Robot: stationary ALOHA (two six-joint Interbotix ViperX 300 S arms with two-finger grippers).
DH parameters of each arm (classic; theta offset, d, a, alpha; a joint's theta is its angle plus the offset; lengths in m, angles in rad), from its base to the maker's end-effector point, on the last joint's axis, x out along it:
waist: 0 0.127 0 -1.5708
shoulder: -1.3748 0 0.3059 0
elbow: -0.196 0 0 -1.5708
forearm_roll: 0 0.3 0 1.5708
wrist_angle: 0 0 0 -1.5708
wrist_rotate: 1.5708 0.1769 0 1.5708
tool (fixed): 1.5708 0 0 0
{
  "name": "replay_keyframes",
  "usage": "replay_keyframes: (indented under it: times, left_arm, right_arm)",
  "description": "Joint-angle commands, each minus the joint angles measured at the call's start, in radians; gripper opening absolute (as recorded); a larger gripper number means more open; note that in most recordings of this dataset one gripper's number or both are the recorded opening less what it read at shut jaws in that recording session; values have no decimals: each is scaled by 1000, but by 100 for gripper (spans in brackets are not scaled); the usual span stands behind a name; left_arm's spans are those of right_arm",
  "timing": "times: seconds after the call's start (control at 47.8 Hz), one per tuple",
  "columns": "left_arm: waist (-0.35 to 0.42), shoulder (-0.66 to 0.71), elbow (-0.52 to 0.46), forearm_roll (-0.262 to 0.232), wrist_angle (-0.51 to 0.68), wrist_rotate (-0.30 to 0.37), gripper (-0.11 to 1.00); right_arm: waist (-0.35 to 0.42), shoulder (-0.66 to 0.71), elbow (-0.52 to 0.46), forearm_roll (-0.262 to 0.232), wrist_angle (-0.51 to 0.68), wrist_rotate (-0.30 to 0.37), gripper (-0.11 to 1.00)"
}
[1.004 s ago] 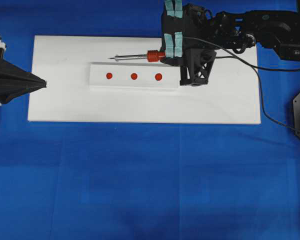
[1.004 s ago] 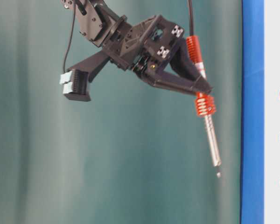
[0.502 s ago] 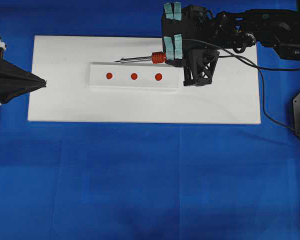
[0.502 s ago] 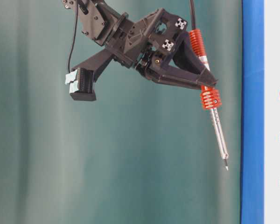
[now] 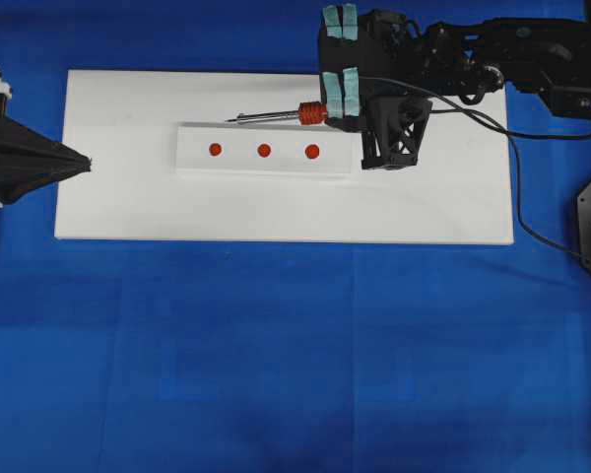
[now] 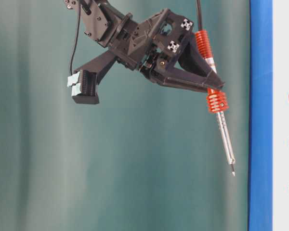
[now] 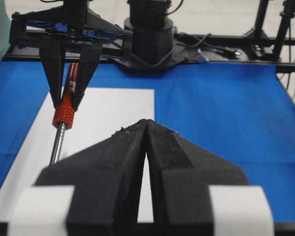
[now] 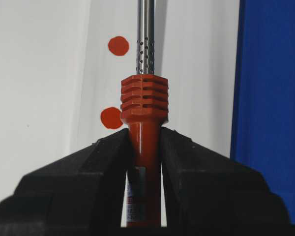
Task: Touch the tip of the soldering iron to the mark.
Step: 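Lower the iron tip toward the right red dot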
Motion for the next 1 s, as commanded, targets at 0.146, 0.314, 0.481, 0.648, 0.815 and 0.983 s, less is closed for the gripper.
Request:
replay_keyframes:
  times: [0.146, 0.314, 0.481, 0.648, 0.815, 0.983]
  left_arm:
    - [2, 6, -9, 3, -9, 0, 0]
    - [2, 8, -9, 2, -9, 0, 0]
    - [2, 8, -9, 3, -9, 0, 0]
    - [2, 8, -9, 2, -9, 0, 0]
    - [2, 8, -9, 2, -9, 2, 0]
    - [2, 8, -9, 3, -9, 2, 0]
  right_arm:
    - [-2, -14, -26, 0, -9, 2, 6]
    - [11, 3, -26, 0, -25, 2, 6]
    - [25, 51, -29, 0, -58, 3, 6]
    - [26, 97, -34, 3, -69, 5, 6]
    - [29, 123, -34, 3, -87, 5, 6]
    - [31, 147, -35, 3, -114, 5, 6]
